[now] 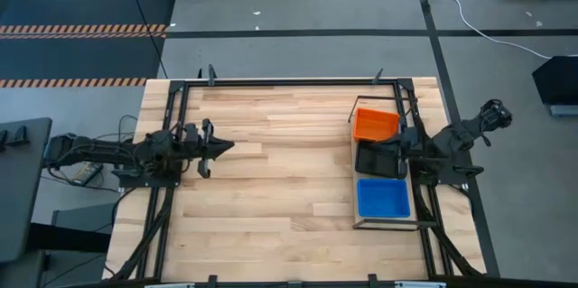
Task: Stack baskets on shelf by color
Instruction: Return to home position
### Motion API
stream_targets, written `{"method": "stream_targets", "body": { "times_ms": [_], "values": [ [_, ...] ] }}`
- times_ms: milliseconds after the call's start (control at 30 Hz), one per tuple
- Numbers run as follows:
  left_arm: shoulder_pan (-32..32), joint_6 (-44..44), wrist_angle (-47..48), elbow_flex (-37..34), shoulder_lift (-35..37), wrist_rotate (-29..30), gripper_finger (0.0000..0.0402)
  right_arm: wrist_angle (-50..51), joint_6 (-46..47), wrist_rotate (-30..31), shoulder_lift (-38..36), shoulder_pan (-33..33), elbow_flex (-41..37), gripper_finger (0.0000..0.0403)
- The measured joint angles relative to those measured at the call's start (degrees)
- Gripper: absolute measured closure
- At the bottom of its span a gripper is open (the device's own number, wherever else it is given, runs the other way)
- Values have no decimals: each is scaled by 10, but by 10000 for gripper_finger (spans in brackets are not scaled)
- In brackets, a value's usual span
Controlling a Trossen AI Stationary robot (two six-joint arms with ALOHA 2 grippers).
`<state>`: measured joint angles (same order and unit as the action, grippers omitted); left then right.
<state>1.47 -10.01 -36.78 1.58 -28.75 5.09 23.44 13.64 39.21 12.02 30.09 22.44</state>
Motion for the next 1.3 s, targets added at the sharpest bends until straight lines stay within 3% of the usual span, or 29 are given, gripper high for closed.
{"method": "stream_targets", "body": {
  "times_ms": [167, 333, 667, 1000, 1167, 1300],
  "values": [
    [51, -20, -1, 0, -1, -60, 397, -104, -57, -49, -11, -35, -62, 398],
    [83, -40, 7, 0, -1, -125, 397, -110, -66, -78, -28, -67, -99, 398],
    [114, 0, 32, 0, -1, -101, 397, -151, -91, -127, -90, -102, -152, 397],
    [142, -13, 213, 0, -1, -120, 397, -121, -77, -194, -117, -156, -154, 396],
    [142, 22, 190, -2, 0, -120, 397, -131, -71, -197, -117, -189, -179, 397],
    [142, 51, 144, -2, -1, -137, 395, -165, -64, -253, -111, -219, -185, 398]
  ]
}}
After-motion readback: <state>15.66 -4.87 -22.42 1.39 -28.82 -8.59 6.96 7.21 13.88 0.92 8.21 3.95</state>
